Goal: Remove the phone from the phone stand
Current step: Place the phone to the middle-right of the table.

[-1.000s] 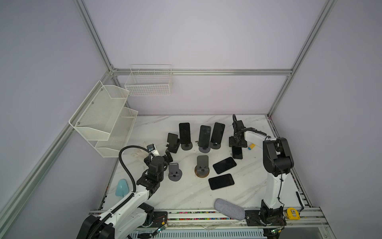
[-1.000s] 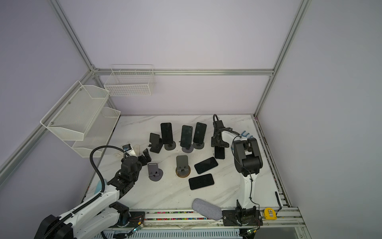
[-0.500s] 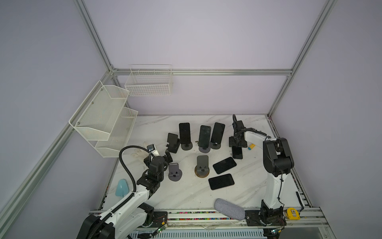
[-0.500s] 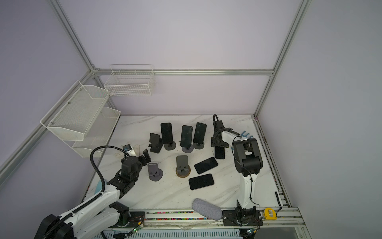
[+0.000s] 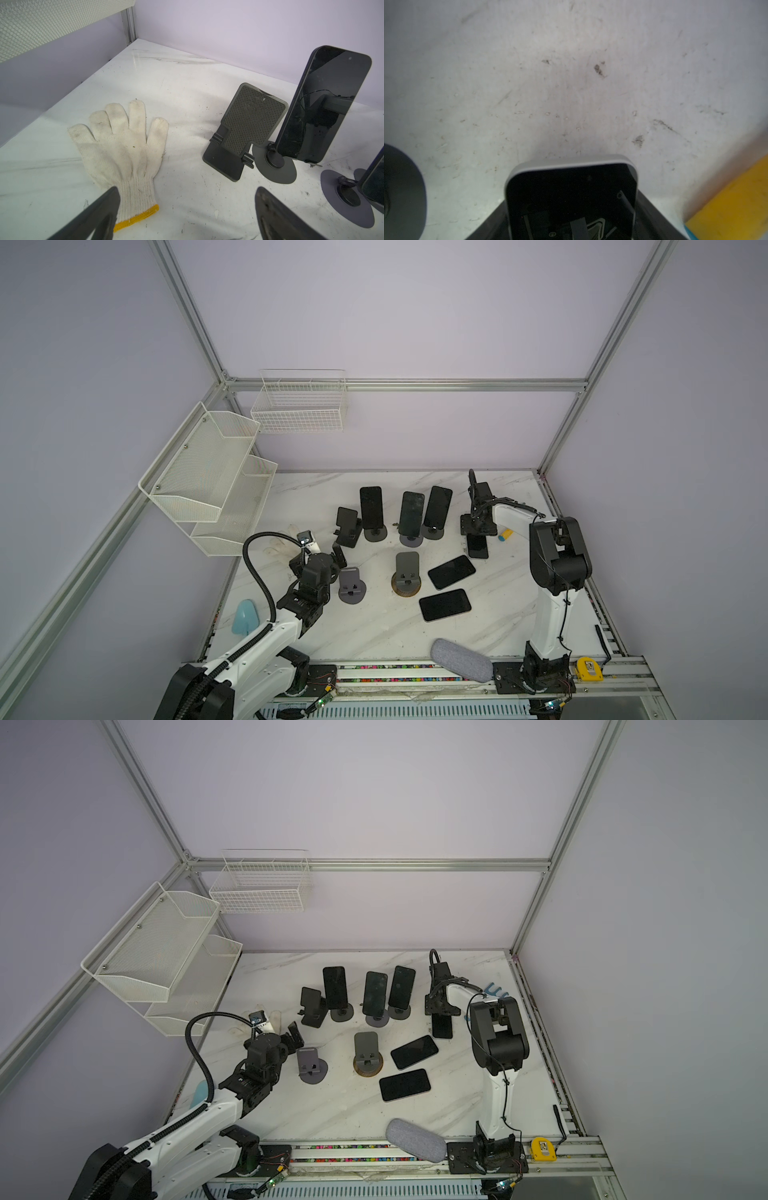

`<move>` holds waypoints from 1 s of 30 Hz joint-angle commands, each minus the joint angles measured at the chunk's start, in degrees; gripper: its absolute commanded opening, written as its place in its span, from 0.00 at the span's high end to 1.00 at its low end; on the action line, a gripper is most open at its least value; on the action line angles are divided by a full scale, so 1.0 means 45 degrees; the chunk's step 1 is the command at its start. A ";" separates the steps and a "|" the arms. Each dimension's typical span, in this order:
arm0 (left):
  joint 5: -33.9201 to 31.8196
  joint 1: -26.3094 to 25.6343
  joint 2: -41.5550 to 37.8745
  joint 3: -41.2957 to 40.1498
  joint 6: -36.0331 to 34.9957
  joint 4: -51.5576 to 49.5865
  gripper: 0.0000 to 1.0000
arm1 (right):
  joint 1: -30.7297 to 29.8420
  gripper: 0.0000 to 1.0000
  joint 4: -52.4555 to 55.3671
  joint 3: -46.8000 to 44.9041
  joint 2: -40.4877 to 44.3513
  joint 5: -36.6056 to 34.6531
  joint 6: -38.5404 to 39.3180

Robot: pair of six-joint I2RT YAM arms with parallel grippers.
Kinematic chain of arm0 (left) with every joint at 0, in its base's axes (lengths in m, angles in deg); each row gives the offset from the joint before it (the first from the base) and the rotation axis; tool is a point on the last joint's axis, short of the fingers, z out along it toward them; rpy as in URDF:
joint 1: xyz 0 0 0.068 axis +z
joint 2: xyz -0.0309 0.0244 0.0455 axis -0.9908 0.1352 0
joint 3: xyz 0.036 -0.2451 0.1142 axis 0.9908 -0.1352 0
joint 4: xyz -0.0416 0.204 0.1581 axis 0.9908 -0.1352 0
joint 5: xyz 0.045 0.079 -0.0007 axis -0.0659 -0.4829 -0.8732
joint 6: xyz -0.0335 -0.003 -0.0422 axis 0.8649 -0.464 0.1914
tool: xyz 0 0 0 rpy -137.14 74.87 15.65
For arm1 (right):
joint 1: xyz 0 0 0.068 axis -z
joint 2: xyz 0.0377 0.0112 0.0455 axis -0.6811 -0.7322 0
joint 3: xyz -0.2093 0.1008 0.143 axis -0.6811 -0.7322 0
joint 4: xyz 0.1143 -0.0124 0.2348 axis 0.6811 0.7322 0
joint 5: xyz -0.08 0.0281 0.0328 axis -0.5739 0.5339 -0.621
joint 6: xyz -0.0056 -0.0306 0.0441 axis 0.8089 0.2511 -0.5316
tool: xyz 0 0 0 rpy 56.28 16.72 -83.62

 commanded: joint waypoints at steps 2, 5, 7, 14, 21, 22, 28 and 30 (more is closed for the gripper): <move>-0.0191 -0.0073 0.0086 -0.0072 0.0200 0.0476 0.00 | 0.0036 0.25 0.0531 -0.0517 -0.1071 0.0119 0.0381; -0.0226 -0.0073 0.0232 -0.0017 0.0235 0.0384 0.00 | 0.0023 0.24 0.0649 -0.0438 -0.1152 0.0138 0.0437; -0.0239 -0.0073 0.0349 0.0000 0.0210 0.0486 0.00 | 0.0016 0.24 0.0520 -0.0548 -0.1088 0.0201 0.0442; -0.0540 -0.0073 0.0472 0.0076 -0.0039 0.0406 0.00 | 0.0010 0.24 0.0618 -0.0597 -0.1290 0.0308 0.0511; -0.0610 -0.0073 0.0468 0.0056 -0.0168 0.0380 0.00 | 0.0028 0.22 0.0552 -0.0661 -0.1258 0.0411 0.0562; -0.0577 -0.0072 0.0491 0.0097 -0.0200 0.0370 0.00 | 0.0020 0.22 0.0603 -0.0628 -0.1321 0.0451 0.0598; -0.0686 -0.0073 0.0746 0.0188 -0.0237 0.0257 0.00 | 0.0022 0.19 0.0510 -0.0599 -0.1317 0.0601 0.0693; -0.1056 -0.0073 0.0708 0.0323 0.0288 -0.0315 0.00 | 0.0030 0.20 0.0571 -0.0539 -0.1340 0.0573 0.0633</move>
